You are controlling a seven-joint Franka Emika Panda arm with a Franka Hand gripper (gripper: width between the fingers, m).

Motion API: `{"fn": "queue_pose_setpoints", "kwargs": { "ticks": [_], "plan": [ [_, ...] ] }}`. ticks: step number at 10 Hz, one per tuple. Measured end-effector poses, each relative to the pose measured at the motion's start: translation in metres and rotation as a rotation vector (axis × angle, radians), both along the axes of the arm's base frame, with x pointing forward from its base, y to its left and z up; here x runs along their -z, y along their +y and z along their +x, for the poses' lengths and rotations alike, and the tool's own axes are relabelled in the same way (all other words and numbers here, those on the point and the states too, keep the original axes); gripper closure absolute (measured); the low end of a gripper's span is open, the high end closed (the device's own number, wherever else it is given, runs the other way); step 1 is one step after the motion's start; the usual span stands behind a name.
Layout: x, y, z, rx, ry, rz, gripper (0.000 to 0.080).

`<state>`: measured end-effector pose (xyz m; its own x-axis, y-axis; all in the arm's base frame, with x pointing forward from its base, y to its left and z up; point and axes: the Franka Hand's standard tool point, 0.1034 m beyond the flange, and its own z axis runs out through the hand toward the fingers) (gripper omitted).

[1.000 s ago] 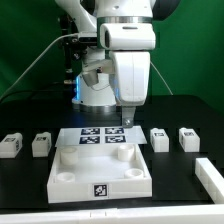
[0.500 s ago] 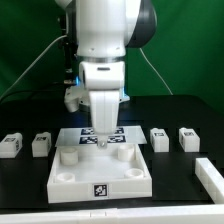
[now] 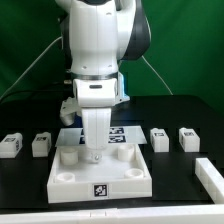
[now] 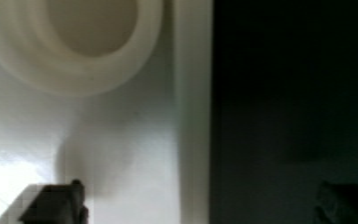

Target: Assemble one leg

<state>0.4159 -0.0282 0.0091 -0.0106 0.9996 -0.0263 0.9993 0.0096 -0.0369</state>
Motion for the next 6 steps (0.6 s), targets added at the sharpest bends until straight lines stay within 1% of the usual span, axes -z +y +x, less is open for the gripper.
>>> {"fn": "queue_pose_setpoints", "kwargs": {
  "ticks": [2,3,4,5,6],
  "plan": [
    [0.0004,-0.0001,-0.0004,0.000,0.001,0.000,0.0408],
    [0.0006,-0.0001,-0.0005,0.000,0.001,0.000,0.0408],
    [0.0008,-0.0001,-0.0007,0.000,0.002,0.000,0.0591],
    [0.0009,-0.0001,-0.0007,0.000,0.002,0.000,0.0727],
    [0.0002,-0.0002,0.0004,0.001,-0.003,0.000,0.0727]
  ]
}}
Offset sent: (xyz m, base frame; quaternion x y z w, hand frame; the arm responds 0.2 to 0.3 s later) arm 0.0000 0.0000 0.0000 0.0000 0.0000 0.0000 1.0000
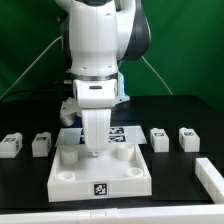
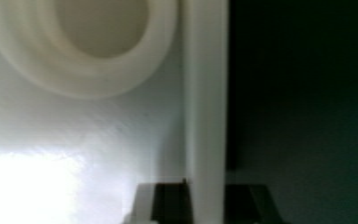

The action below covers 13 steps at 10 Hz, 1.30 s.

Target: Assemble one leg

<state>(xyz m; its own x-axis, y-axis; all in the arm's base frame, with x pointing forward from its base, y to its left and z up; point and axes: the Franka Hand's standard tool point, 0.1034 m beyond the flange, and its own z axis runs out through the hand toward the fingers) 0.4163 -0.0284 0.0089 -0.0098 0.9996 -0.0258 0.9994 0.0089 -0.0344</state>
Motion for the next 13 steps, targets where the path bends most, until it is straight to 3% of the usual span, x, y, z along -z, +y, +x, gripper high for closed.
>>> {"fn": "queue_pose_setpoints", "kwargs": {
  "ticks": [10,13],
  "plan": [
    [0.000,0.000,0.001,0.000,-0.007,0.001,0.0739],
    [-0.001,0.005,0.021,-0.010,-0.028,0.004,0.0739]
  ]
}}
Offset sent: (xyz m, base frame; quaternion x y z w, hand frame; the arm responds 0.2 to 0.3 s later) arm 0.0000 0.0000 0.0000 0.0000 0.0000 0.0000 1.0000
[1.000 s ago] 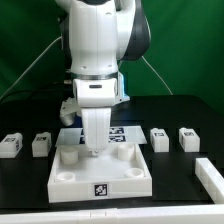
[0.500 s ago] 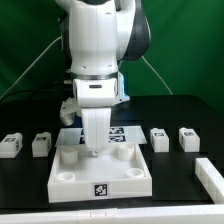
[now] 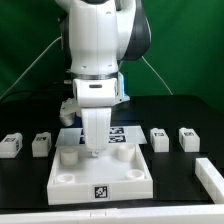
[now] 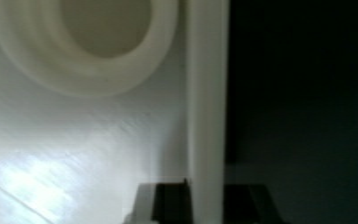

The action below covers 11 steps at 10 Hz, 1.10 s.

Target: Assemble one leg

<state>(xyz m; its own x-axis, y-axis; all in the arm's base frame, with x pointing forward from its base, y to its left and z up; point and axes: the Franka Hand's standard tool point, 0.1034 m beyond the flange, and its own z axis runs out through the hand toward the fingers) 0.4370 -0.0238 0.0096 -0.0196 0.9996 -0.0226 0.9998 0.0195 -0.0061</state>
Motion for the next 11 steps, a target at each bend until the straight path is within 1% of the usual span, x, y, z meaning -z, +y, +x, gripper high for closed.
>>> {"fn": "queue_pose_setpoints", "kwargs": {
  "ticks": [1,2,5,6,7,10,11],
  "plan": [
    [0.001,0.009,0.011,0.012,-0.003,0.003,0.0739],
    [0.000,0.022,0.025,0.015,-0.011,0.009,0.0739],
    [-0.003,0.069,0.056,0.042,-0.052,0.032,0.0739],
    [-0.001,0.079,0.059,0.046,-0.040,0.030,0.0739],
    [0.001,0.082,0.059,0.039,-0.024,0.025,0.0739],
    [0.003,0.086,0.059,0.036,-0.016,0.024,0.0739],
    [0.003,0.085,0.059,0.039,-0.015,0.023,0.0739]
  ]
}}
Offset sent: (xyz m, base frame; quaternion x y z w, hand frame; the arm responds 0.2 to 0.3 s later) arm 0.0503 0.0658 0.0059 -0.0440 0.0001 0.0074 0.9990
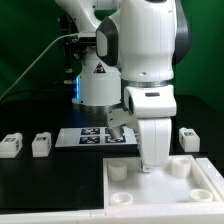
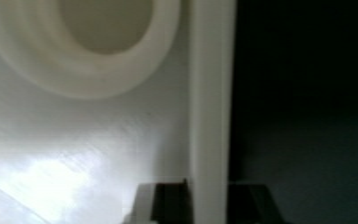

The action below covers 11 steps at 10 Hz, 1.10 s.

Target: Assemble one leg

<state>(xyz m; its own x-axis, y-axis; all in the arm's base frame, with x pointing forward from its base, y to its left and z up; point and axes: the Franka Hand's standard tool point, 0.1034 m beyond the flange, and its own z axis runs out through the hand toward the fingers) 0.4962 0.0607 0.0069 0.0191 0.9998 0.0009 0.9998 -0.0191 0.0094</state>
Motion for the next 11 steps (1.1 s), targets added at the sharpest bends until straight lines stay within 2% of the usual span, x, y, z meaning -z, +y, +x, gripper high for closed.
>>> {"fn": "queue_pose_setpoints", "kwargs": {
  "ticks": [1,2,3,4,5,6,7,11],
  "plan": [
    [0.0001,-0.0005,0.0000,0.001,0.000,0.000,0.0641],
    [0.0001,-0.0007,0.0000,0.001,0.000,0.000,0.0502],
    [0.0002,-0.0009,0.0000,0.002,0.000,0.000,0.0325],
    [0.0002,-0.0011,0.0000,0.002,0.000,0.000,0.0325],
    [0.0002,-0.0013,0.0000,0.002,0.000,0.000,0.0199],
    [0.0002,-0.0014,0.0000,0.003,0.000,-0.001,0.0199],
    [0.0002,-0.0016,0.0000,0.003,0.000,-0.001,0.0161],
    [0.0003,-0.0020,0.0001,0.004,0.000,-0.001,0.0150]
  ]
}}
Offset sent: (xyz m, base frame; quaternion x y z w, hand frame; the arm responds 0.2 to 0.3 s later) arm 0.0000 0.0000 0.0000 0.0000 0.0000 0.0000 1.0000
